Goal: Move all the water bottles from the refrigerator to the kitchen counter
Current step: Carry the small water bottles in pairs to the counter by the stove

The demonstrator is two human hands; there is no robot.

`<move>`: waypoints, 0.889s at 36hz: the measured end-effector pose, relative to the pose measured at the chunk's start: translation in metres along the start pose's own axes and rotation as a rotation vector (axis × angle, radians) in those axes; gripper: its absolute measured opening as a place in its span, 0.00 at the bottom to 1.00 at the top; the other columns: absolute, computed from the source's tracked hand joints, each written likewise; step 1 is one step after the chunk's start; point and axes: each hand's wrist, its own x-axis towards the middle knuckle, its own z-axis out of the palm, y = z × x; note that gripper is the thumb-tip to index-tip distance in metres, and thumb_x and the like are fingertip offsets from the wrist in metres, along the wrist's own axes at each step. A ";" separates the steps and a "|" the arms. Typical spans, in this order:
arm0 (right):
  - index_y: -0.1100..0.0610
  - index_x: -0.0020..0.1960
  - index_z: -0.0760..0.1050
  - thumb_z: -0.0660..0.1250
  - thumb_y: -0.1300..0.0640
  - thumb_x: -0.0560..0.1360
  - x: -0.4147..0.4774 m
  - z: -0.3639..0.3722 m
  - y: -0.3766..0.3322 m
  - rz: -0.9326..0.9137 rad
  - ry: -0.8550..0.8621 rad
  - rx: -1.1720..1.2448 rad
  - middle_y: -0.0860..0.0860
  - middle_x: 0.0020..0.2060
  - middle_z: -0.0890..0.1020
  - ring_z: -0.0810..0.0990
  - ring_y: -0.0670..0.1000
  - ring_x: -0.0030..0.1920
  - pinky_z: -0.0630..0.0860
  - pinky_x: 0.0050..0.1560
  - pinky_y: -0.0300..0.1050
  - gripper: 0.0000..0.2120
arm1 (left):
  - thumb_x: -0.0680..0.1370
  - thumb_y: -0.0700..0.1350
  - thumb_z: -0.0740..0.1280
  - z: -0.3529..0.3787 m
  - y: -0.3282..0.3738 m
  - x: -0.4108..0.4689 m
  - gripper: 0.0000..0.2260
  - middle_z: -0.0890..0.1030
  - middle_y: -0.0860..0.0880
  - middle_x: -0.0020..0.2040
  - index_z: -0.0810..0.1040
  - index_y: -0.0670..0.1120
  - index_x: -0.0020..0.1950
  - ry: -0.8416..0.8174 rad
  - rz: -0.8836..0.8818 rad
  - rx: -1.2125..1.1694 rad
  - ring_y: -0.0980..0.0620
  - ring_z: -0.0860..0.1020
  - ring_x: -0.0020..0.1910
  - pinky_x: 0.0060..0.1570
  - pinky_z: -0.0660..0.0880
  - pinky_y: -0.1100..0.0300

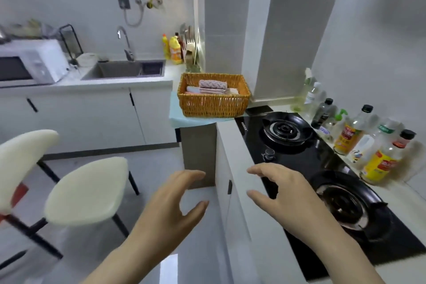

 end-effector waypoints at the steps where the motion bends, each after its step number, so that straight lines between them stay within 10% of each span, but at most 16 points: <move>1: 0.44 0.62 0.74 0.70 0.51 0.73 0.005 0.006 -0.013 -0.031 -0.013 0.000 0.32 0.53 0.72 0.72 0.33 0.56 0.66 0.58 0.26 0.18 | 0.74 0.52 0.70 -0.010 -0.007 -0.007 0.18 0.67 0.73 0.54 0.67 0.63 0.60 0.019 -0.022 0.002 0.79 0.65 0.56 0.51 0.60 0.85; 6: 0.45 0.63 0.73 0.68 0.51 0.74 0.027 0.038 -0.087 -0.189 -0.082 0.006 0.34 0.53 0.73 0.68 0.27 0.48 0.60 0.49 0.16 0.18 | 0.73 0.49 0.71 -0.069 -0.043 -0.042 0.18 0.74 0.64 0.57 0.73 0.55 0.62 0.135 -0.122 0.005 0.71 0.71 0.55 0.52 0.61 0.84; 12: 0.43 0.64 0.72 0.68 0.48 0.74 0.045 0.093 -0.187 -0.353 -0.114 0.011 0.35 0.59 0.74 0.68 0.32 0.57 0.62 0.56 0.22 0.19 | 0.71 0.61 0.63 -0.147 -0.106 -0.094 0.19 0.73 0.68 0.56 0.72 0.59 0.60 0.261 -0.177 0.057 0.71 0.69 0.59 0.55 0.61 0.81; 32: 0.42 0.61 0.74 0.69 0.49 0.73 0.100 0.249 -0.445 -0.809 -0.364 0.142 0.32 0.54 0.75 0.74 0.38 0.58 0.70 0.61 0.37 0.16 | 0.73 0.52 0.69 -0.320 -0.233 -0.227 0.17 0.71 0.71 0.56 0.69 0.66 0.57 0.663 -0.569 0.250 0.70 0.69 0.58 0.52 0.66 0.76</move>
